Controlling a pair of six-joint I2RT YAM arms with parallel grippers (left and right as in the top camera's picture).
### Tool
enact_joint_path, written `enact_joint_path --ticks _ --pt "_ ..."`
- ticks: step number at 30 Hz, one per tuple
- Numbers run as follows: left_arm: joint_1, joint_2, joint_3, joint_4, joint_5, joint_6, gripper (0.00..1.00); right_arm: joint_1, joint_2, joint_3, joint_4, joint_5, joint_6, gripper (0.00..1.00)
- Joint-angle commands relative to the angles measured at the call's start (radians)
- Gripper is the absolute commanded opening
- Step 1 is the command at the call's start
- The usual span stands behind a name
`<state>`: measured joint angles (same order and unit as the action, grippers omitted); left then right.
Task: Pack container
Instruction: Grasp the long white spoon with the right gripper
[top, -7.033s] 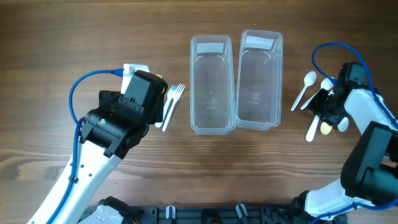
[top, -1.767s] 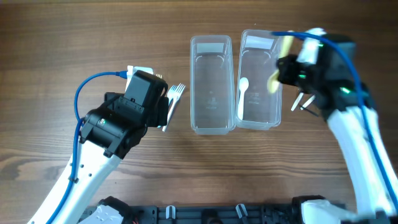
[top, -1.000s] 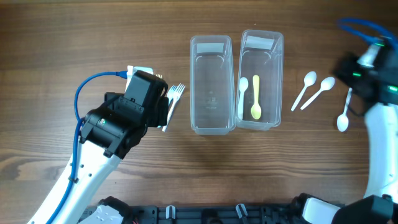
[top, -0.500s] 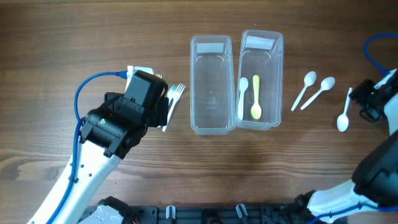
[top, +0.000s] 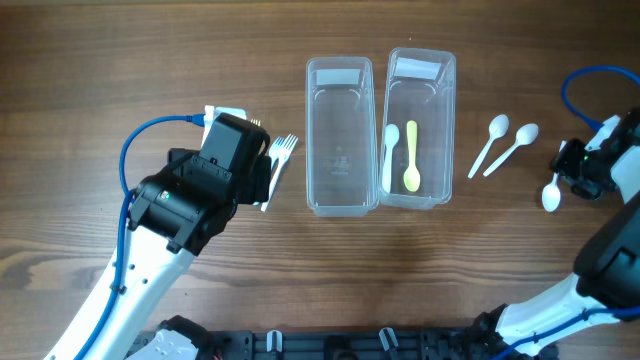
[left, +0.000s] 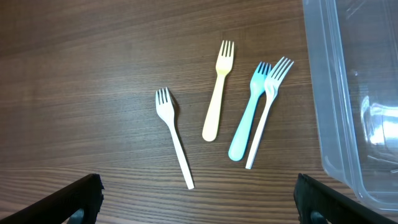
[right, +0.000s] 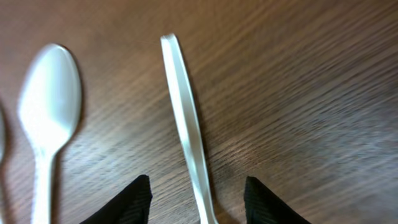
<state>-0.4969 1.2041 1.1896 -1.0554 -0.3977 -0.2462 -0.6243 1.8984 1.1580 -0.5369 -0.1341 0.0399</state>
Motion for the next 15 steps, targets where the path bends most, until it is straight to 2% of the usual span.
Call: enact_joint_path --ticks 1,5,9,15 --pt "0.005 -0.005 0.006 -0.001 0.005 -0.013 1.00 0.003 0.045 -0.008 -0.007 0.006 0.004 0.41" --pt "0.005 -0.005 0.006 -0.001 0.005 -0.013 1.00 0.003 0.061 -0.008 -0.023 0.006 0.018 0.23" --pt "0.005 -0.005 0.006 -0.001 0.005 -0.013 1.00 0.003 0.057 -0.007 -0.060 0.000 0.118 0.04" --pt "0.005 -0.005 0.006 -0.001 0.005 -0.013 1.00 0.021 -0.055 0.047 -0.158 -0.137 0.251 0.04"
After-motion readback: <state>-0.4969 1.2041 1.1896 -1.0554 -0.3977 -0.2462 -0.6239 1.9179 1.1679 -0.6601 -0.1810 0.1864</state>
